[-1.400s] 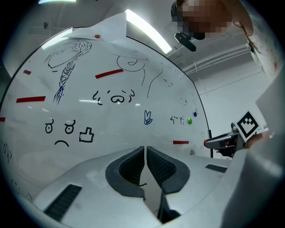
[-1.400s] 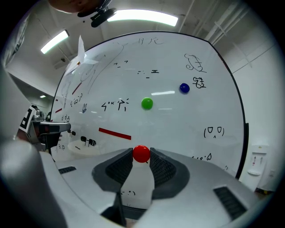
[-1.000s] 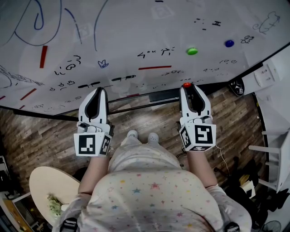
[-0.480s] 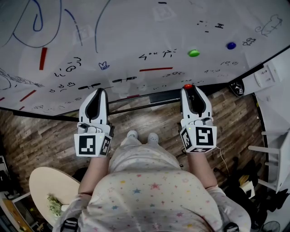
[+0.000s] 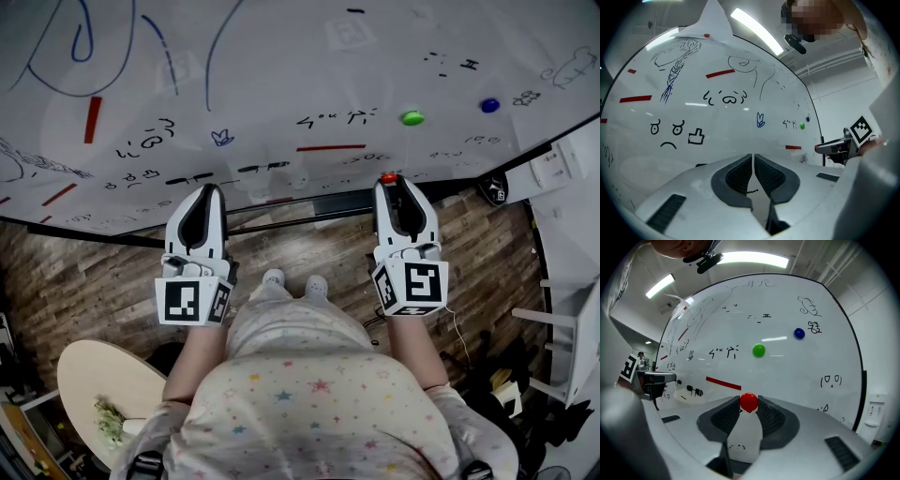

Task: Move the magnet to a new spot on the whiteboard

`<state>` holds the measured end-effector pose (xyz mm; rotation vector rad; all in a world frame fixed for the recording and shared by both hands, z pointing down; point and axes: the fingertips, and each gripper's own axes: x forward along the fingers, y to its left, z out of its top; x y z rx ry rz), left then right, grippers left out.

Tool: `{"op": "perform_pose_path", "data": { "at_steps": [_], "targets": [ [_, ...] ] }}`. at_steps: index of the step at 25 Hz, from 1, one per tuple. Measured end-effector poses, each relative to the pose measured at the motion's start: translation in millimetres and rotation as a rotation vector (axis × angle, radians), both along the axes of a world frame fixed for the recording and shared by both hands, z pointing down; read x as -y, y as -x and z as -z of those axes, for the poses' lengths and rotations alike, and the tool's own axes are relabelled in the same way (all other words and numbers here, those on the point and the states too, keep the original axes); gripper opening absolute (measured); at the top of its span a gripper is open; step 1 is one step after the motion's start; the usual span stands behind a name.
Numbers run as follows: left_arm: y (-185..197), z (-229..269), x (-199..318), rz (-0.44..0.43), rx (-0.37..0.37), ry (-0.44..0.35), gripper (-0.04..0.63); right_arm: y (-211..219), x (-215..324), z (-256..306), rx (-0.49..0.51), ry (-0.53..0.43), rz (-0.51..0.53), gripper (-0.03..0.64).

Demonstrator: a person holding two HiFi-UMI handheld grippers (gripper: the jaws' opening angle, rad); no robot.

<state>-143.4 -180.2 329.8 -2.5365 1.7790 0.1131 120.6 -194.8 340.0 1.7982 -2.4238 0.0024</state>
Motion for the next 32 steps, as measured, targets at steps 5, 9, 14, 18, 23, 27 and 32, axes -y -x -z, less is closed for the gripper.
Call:
{"op": "perform_pose_path", "data": {
  "at_steps": [5,9,14,18,23,27,32],
  "targets": [
    [2,-1,1,0.013,-0.001,0.003,0.026,3,7,-2,0.004,0.003,0.013,0.120],
    [4,-3,1,0.024,-0.002,0.006,0.026,6,11,-4,0.008,0.007,0.026,0.120],
    [5,-5,2,0.037,-0.002,0.011,0.026,10,16,-7,0.012,0.012,0.041,0.120],
    [4,-6,4,0.040,0.001,0.015,0.026,10,20,-10,0.012,0.019,0.048,0.120],
    [5,-8,8,0.046,0.003,0.021,0.026,11,26,-14,0.016,0.029,0.054,0.120],
    [4,-9,11,0.045,0.001,0.023,0.026,11,31,-18,0.017,0.037,0.058,0.120],
    [4,-9,13,0.044,-0.005,0.023,0.026,12,36,-25,0.011,0.050,0.064,0.120]
  ]
}}
